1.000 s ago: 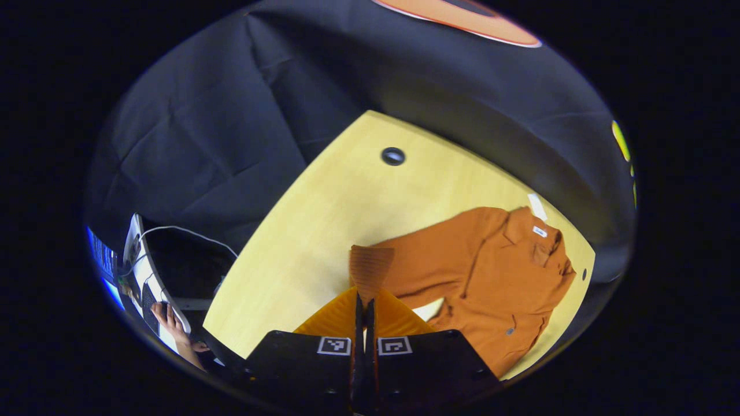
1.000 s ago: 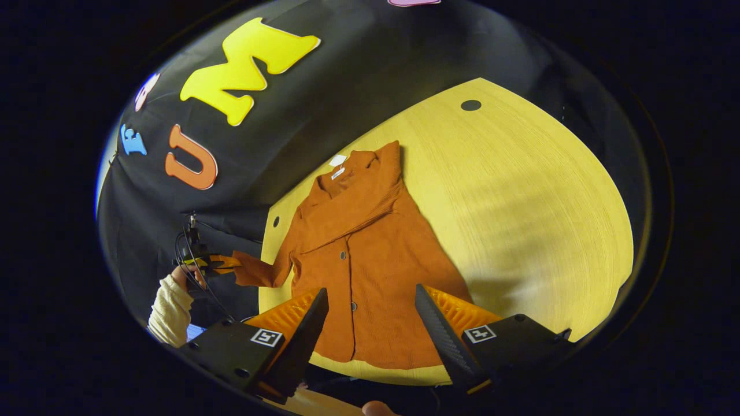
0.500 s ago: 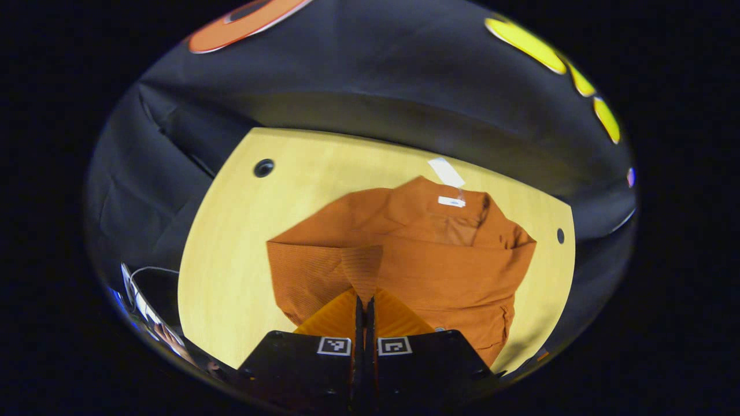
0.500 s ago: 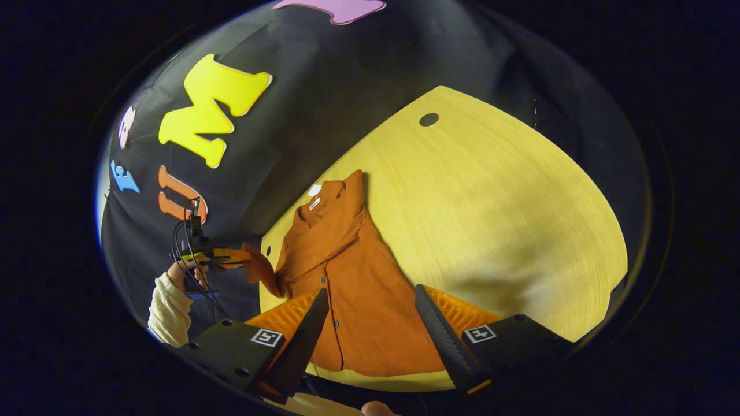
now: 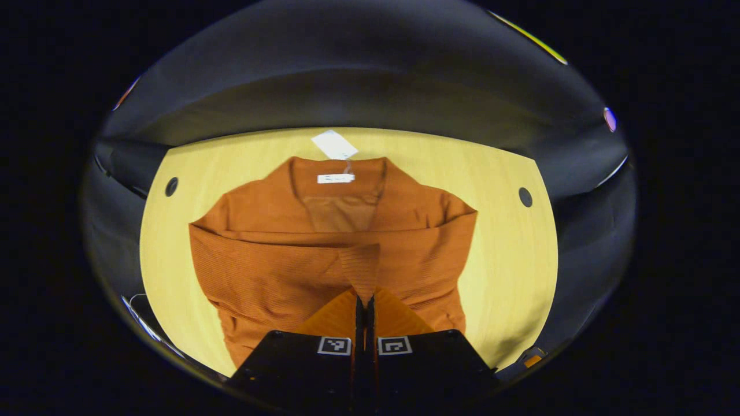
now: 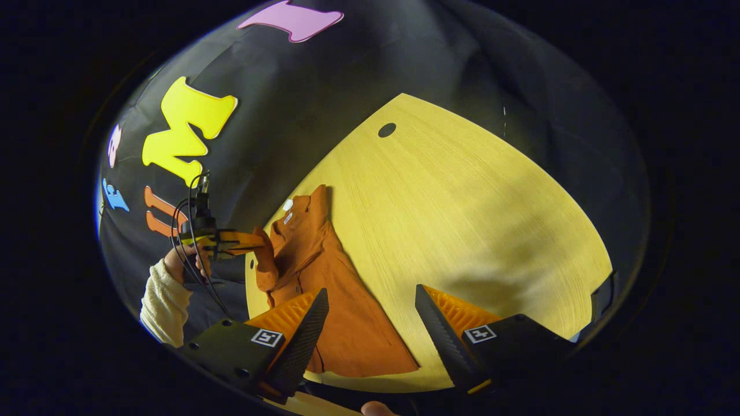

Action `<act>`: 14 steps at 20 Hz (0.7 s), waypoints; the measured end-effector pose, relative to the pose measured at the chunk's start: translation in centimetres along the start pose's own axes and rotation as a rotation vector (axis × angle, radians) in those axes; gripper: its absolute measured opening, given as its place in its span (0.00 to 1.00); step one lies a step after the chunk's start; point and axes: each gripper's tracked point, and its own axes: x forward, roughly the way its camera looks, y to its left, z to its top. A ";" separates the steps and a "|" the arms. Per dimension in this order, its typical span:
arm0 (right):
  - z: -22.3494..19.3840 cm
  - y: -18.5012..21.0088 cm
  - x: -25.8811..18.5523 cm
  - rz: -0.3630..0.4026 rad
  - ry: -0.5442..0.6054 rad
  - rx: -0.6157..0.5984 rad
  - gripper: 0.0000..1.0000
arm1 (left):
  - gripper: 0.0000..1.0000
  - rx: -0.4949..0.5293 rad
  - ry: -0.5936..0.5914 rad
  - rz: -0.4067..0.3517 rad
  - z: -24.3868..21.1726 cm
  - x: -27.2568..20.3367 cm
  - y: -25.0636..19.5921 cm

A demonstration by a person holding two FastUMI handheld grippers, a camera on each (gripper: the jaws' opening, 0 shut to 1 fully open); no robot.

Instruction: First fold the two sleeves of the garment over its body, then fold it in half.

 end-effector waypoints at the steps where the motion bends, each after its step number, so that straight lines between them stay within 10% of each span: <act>1: 0.0 -0.2 0.0 -0.008 -0.001 -0.003 0.98 | 0.03 0.007 0.000 -0.020 0.0 0.7 -1.4; 11: -1.8 -3.7 -1.5 -0.059 0.010 0.024 0.98 | 0.22 0.015 0.001 -0.103 -0.1 3.6 -6.6; 12: -2.0 -3.9 -1.5 -0.063 0.011 0.023 0.98 | 0.41 0.011 -0.023 -0.101 0.2 3.1 -6.5; 14: -2.2 -3.6 -1.4 -0.067 0.013 0.021 0.94 | 0.51 -0.002 -0.040 -0.110 0.0 2.5 -6.0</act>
